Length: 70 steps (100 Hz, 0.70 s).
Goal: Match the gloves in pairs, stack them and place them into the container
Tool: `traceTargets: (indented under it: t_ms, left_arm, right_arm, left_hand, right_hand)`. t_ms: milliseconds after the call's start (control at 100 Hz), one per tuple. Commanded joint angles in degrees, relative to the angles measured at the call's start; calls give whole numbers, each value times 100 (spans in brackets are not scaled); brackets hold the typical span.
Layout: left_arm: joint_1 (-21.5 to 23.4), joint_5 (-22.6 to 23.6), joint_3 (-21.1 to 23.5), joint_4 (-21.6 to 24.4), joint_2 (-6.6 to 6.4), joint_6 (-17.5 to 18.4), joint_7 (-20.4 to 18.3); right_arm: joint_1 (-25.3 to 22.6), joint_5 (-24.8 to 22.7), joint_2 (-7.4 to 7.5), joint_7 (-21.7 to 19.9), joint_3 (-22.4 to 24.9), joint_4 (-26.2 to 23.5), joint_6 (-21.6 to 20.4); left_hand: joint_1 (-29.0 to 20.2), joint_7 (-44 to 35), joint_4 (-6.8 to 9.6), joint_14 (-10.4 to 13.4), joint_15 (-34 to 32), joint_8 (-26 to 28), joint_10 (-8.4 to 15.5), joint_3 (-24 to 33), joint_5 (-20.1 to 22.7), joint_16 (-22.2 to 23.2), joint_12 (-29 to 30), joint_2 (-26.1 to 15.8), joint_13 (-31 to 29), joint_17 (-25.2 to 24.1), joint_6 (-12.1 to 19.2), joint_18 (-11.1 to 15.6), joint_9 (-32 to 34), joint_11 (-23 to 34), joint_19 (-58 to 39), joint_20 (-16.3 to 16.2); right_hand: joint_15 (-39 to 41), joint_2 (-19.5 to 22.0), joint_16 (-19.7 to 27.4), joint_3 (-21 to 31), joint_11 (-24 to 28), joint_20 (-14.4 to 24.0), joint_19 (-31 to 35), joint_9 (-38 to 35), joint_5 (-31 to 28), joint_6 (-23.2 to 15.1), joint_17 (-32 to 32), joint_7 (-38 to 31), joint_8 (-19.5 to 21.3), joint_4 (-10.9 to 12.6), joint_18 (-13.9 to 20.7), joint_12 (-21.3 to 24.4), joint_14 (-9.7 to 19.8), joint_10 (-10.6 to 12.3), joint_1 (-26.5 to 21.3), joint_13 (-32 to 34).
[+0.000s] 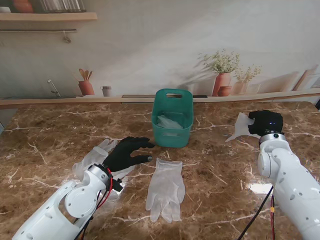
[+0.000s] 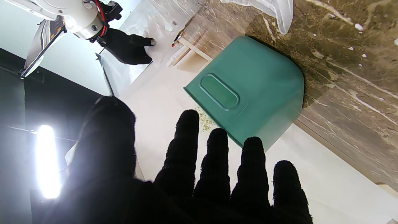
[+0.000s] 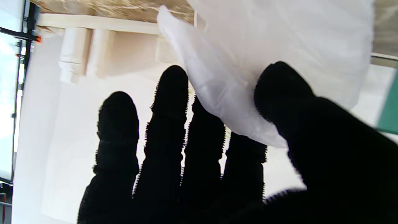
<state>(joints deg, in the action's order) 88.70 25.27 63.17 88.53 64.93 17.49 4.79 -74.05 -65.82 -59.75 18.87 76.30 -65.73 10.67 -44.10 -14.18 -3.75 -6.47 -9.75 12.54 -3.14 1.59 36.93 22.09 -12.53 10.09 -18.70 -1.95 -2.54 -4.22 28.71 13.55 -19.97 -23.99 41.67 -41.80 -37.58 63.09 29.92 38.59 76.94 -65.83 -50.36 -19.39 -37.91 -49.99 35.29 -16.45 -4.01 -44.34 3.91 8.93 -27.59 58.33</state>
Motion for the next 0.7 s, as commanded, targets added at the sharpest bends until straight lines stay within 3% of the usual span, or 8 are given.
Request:
traceTargets:
  t_ms: [0, 280, 490, 690]
  left_arm:
    - [-7, -35, -21, 34, -4, 5, -39]
    - [-103, -176, -140, 115, -10, -94, -187]
    - [-219, -311, -267, 106, 3, -259, -270]
    - [-129, -590, -309, 328, 19, -244, -314]
  right_arm:
    - [-280, 41, -52, 21, 70, -259, -77]
    - [-1376, 113, -216, 151, 408, -1864, -342]
    - [-1876, 443, -337, 327, 176, -2551, -449]
    - [-2294, 236, -338, 520, -45, -3089, -535]
  left_hand:
    - [-114, 8, 132, 319, 221, 75, 130, -258, 43, -76, 76, -216, 158, -84, 164, 22, -21, -148, 168, -92]
    - [-147, 38, 140, 252, 180, 51, 80, -245, 15, -45, 49, -80, 102, -63, 55, -53, 31, -112, 5, -195]
    - [-142, 91, 149, 103, 125, -4, 6, -249, -50, 21, 7, 139, 121, -89, -115, -179, 50, -68, -224, -327]
    - [242, 109, 141, 19, 98, -43, -10, -334, -108, 110, -72, 512, 184, -196, -220, -395, 104, -60, -404, -515]
  right_hand:
    - [109, 34, -108, 175, 80, -23, 217, -168, -154, -4, -56, -148, -57, 14, -37, -86, -49, -11, -127, 188]
    - [99, -6, -109, 166, 57, -52, 217, -177, -148, 65, -49, -158, -118, 24, -55, -87, -64, -36, -119, 197]
    - [103, -36, -122, 178, 48, -73, 206, -192, -159, 97, -39, -179, -153, 37, -83, -101, -90, -69, -130, 214]
    - [105, -55, -134, 178, 36, -84, 211, -212, -171, 83, -50, -192, -184, 39, -108, -109, -85, -52, -131, 224]
